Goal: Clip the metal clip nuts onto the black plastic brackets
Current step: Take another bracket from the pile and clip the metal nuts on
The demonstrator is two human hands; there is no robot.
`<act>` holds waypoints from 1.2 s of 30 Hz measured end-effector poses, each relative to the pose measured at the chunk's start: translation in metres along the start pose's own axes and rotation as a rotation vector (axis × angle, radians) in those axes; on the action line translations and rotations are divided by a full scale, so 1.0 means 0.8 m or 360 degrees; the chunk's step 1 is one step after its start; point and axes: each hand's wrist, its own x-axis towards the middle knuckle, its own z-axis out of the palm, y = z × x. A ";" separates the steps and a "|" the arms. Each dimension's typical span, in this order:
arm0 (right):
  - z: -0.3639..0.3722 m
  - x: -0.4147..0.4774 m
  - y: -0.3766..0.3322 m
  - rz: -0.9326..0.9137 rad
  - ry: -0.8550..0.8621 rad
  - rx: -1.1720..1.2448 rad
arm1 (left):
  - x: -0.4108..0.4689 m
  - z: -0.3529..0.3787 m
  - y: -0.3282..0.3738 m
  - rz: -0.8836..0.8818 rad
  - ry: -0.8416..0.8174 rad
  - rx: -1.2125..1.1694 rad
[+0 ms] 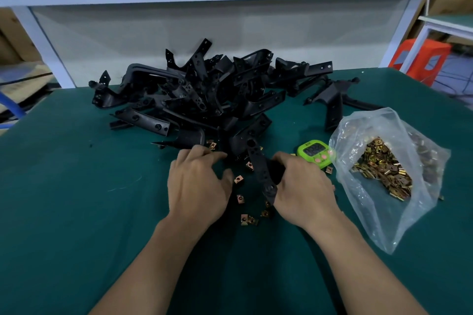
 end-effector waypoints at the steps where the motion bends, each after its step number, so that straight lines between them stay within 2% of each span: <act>1: 0.000 0.000 0.000 -0.0006 -0.0018 0.0019 | 0.000 -0.001 -0.002 -0.0006 -0.0081 0.0036; 4: 0.001 0.001 0.001 -0.0020 -0.0064 0.0018 | 0.002 0.000 -0.007 -0.0082 -0.0209 -0.0064; 8: 0.003 0.001 0.003 -0.0037 -0.0071 0.0019 | 0.004 -0.005 -0.013 -0.0330 -0.0127 -0.0385; 11: 0.003 0.002 0.004 -0.0032 -0.0056 0.0039 | 0.002 -0.012 -0.015 -0.0373 -0.0073 -0.0420; 14: 0.003 0.001 0.004 -0.0019 -0.0042 0.0037 | 0.000 -0.019 -0.014 -0.0399 -0.0132 -0.0439; 16: 0.003 0.000 0.003 -0.0013 -0.0045 0.0031 | -0.002 -0.022 -0.014 -0.0426 -0.0097 -0.0284; 19: 0.002 0.000 0.003 -0.0007 -0.0043 0.0043 | -0.005 -0.026 -0.016 -0.0283 -0.0023 0.0379; 21: 0.002 0.000 0.002 -0.0005 -0.0046 0.0027 | -0.005 -0.028 -0.020 -0.0300 -0.0092 0.0396; 25: 0.002 -0.001 0.001 0.0005 -0.0041 0.0007 | -0.005 -0.030 -0.023 -0.0276 -0.0015 0.0136; 30: 0.002 -0.001 0.002 0.0024 0.0016 -0.0007 | -0.003 -0.026 -0.012 -0.0522 0.0115 -0.0402; 33: 0.002 -0.002 0.001 0.0006 0.0104 -0.0009 | -0.002 -0.024 -0.009 -0.0442 0.0106 -0.0735; 36: 0.000 -0.002 -0.002 -0.0034 0.0210 0.0083 | -0.002 -0.023 -0.008 -0.0399 0.0077 -0.0889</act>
